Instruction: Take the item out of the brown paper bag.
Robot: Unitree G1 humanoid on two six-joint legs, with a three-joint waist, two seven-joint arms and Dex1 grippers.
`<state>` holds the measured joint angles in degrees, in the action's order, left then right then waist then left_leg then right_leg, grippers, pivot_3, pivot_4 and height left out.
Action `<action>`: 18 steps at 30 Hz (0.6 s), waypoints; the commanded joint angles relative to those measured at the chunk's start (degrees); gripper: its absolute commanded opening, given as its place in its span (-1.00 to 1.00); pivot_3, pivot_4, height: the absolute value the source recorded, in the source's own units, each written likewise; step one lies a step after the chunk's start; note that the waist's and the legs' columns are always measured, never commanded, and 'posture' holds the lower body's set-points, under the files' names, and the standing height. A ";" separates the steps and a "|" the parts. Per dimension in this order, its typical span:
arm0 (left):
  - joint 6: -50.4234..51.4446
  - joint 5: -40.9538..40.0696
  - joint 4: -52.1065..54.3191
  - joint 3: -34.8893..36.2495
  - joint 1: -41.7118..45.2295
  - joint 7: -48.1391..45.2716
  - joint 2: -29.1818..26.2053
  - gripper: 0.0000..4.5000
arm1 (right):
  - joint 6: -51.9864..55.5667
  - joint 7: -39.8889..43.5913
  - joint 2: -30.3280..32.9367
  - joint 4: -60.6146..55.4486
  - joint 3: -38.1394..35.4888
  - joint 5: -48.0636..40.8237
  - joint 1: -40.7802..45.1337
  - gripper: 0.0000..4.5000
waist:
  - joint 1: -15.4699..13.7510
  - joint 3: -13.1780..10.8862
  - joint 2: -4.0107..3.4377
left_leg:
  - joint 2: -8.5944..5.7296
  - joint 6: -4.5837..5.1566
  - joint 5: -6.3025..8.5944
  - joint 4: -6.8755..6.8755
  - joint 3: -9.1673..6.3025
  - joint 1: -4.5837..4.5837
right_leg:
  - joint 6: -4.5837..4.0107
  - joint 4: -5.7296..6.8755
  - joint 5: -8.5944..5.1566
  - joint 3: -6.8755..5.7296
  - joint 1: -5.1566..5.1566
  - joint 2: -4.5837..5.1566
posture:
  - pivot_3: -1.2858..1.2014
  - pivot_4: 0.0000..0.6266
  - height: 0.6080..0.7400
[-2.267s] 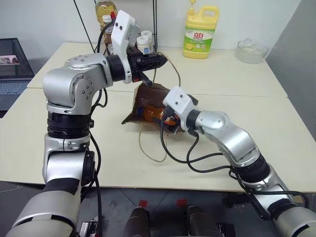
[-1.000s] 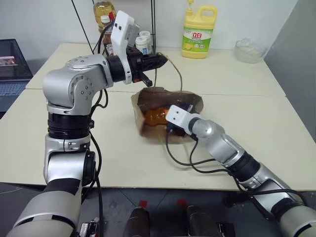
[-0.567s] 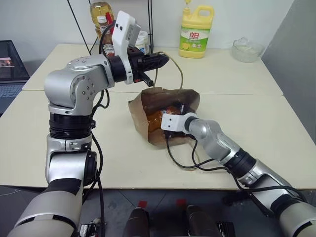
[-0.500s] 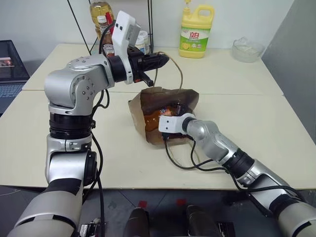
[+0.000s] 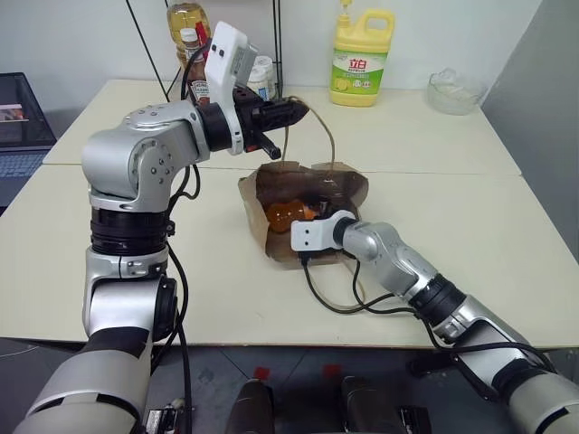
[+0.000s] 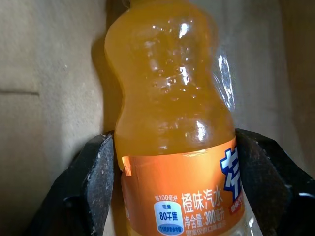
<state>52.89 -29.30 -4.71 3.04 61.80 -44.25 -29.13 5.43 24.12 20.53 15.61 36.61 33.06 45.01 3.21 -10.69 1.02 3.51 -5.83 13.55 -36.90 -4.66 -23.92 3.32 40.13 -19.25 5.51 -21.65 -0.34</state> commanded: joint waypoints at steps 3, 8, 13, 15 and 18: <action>-1.52 -0.35 2.06 1.28 0.15 0.25 -0.92 -1.00 | -2.92 -0.26 1.87 -9.40 -6.15 -1.40 -2.01 0.44 | 0.05 0.00 0.00 | 0.00 0.00 0.00 0.00 0.00 -0.01 | 0.00 0.00 0.00 0.00 -0.01 0.00 | 0.03 -0.52 1.00; -4.17 2.32 -0.87 0.47 0.23 1.42 -1.36 -1.00 | -6.42 2.80 4.11 -18.95 -10.61 -6.33 -7.05 0.44 | 0.04 0.00 0.00 | 0.00 0.00 0.00 0.03 0.01 -0.01 | 0.00 -0.02 0.00 0.00 -0.01 0.00 | 0.03 -0.52 1.00; -8.82 7.96 -4.81 -2.07 0.01 4.05 -1.62 -1.00 | -8.68 5.79 7.83 -26.28 -15.82 -10.95 -11.61 0.44 | -0.19 0.00 0.00 | -0.02 0.01 0.01 -0.01 0.00 -0.01 | 0.00 -0.02 0.00 -0.01 0.04 0.00 | 0.03 -0.52 1.00; -10.33 9.59 -5.52 -2.79 -0.53 4.17 -1.95 -1.00 | -8.74 6.33 9.12 -28.82 -18.74 -12.83 -12.96 0.44 | -0.26 0.00 0.00 | -0.02 0.01 0.01 -0.02 0.01 -0.01 | 0.00 -0.02 0.00 0.00 0.04 0.00 | 0.03 -0.52 1.00; -12.25 11.78 -7.33 -2.94 -0.71 5.36 -1.92 -1.00 | -8.66 7.40 11.60 -33.23 -23.65 -15.86 -15.66 0.44 | -0.36 0.00 0.00 | -0.02 0.01 0.01 0.00 0.01 -0.01 | 0.00 -0.03 0.00 0.00 0.04 0.00 | 0.03 -0.52 1.00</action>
<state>42.93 -19.06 -11.97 -0.09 60.71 -39.81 -30.22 -2.00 31.42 30.99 -12.00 18.28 19.99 29.48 2.85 -10.69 1.02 3.49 -5.82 13.56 -36.90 -4.66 -23.93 3.32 40.10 -19.25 5.51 -21.61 -0.33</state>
